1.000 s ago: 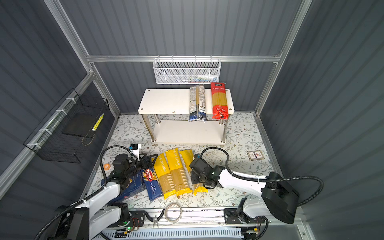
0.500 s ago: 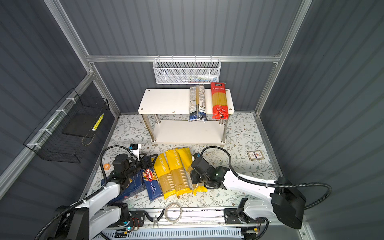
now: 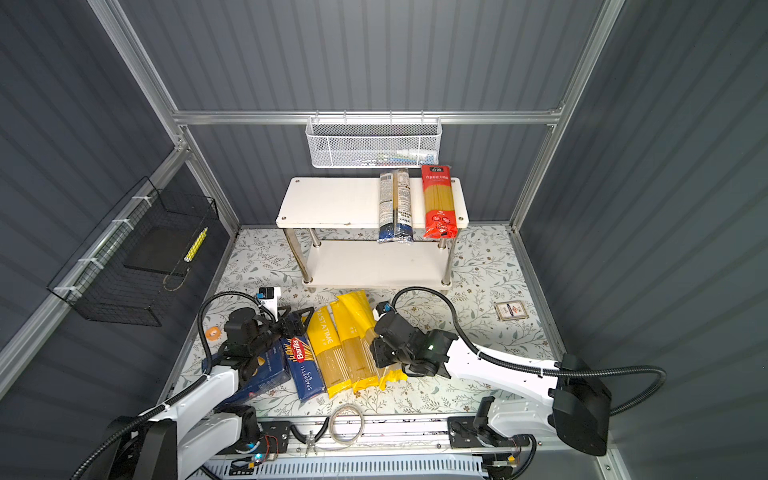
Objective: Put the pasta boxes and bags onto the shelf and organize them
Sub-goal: 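Lift the yellow PASTATIME bag upright off the table with the right gripper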
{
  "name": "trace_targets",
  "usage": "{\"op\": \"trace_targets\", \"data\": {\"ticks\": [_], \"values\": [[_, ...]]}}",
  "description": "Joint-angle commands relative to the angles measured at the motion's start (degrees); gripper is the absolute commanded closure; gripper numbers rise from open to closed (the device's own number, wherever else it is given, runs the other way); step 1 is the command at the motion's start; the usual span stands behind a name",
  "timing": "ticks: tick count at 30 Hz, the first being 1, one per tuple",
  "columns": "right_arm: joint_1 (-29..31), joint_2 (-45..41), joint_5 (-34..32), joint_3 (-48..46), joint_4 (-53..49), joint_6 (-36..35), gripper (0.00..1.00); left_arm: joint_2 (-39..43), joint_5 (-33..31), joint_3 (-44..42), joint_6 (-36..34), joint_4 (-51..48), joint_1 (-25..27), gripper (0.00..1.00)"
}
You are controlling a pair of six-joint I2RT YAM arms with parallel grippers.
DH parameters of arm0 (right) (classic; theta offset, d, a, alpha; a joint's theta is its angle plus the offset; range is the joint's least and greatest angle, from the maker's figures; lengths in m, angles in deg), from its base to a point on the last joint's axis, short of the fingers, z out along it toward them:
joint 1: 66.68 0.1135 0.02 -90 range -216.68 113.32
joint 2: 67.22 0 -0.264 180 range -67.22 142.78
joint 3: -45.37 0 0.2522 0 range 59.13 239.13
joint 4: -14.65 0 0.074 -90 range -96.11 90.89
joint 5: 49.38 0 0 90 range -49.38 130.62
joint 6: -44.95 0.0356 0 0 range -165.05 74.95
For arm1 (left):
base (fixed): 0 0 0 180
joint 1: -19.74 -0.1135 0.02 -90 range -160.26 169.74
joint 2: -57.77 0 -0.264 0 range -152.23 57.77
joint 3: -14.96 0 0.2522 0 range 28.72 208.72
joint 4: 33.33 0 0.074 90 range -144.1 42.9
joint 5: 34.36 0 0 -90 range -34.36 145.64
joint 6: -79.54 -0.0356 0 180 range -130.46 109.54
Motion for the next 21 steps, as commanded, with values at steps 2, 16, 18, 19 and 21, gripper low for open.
{"op": "trace_targets", "data": {"ticks": [2,16,18,19,21], "values": [[0.82,-2.48,-1.85,4.32,4.58,-1.80,0.74,1.36,-1.06,0.99,-0.71,-1.16,0.30,0.00],[2.96,-1.05,-0.58,13.67,0.74,-6.24,0.74,0.03,-0.18,1.33,-0.56,-0.68,0.30,0.00],[3.44,-0.22,-0.52,15.57,-0.05,-6.59,0.74,-0.22,-0.12,1.36,-0.58,-0.59,0.30,0.00],[3.68,0.11,-0.48,16.34,-0.37,-6.88,0.74,-0.23,-0.13,1.36,-0.54,-0.60,0.30,0.00],[4.06,0.60,-0.54,18.06,-0.81,-7.63,0.74,-0.07,-0.10,1.39,-0.59,-0.46,0.30,0.00]]}}
